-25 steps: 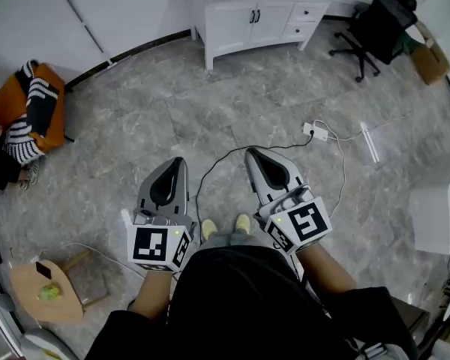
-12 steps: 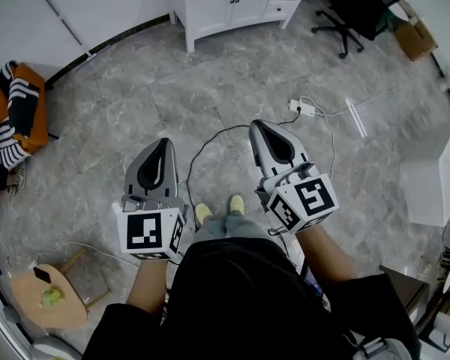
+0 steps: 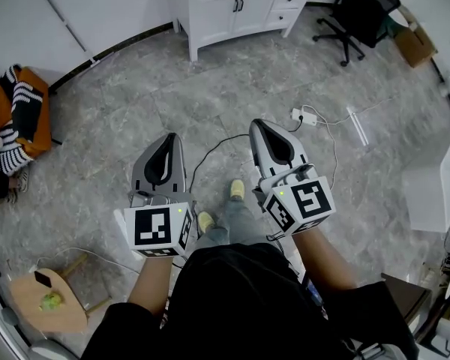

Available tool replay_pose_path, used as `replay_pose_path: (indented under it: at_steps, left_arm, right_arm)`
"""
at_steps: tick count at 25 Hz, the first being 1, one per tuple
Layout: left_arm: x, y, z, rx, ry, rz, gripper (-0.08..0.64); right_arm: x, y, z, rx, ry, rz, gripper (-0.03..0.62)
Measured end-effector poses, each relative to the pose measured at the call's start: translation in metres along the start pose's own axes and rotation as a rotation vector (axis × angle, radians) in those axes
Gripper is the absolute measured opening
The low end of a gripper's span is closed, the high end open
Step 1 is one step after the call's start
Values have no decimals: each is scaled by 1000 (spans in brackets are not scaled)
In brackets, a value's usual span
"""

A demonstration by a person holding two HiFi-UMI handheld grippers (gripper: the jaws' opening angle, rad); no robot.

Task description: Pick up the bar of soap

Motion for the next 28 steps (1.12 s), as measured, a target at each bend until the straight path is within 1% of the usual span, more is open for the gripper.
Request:
replay_pose_path:
  at_steps: [4, 9, 13, 20, 28]
  left_arm:
    - [1, -1, 15, -6, 0, 16, 9]
    - [1, -11, 47, -9, -21, 32, 9]
    - [0, -17, 83, -19, -19, 36, 9]
    - [-17, -30, 145, -32, -56, 63, 9]
    - [-21, -35, 196, -68, -99, 44, 9]
  right_arm:
    - [15, -1, 14, 14, -10, 7, 5]
    - [44, -6, 43, 15, -35, 19, 5]
    - [69, -11, 70, 9, -47, 25, 5]
    - [104, -18, 131, 20, -105, 32, 5]
    - [147, -22, 176, 10, -145, 56, 5]
Point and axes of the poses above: the fingertips, and each gripper's own axes: z forward along the fingers, x to its right, y out of its underside, the point moved 9 cm from there along -z, backward along the fingers, and after that the axes turned 9 degrees about y, right-handed, at the moved point
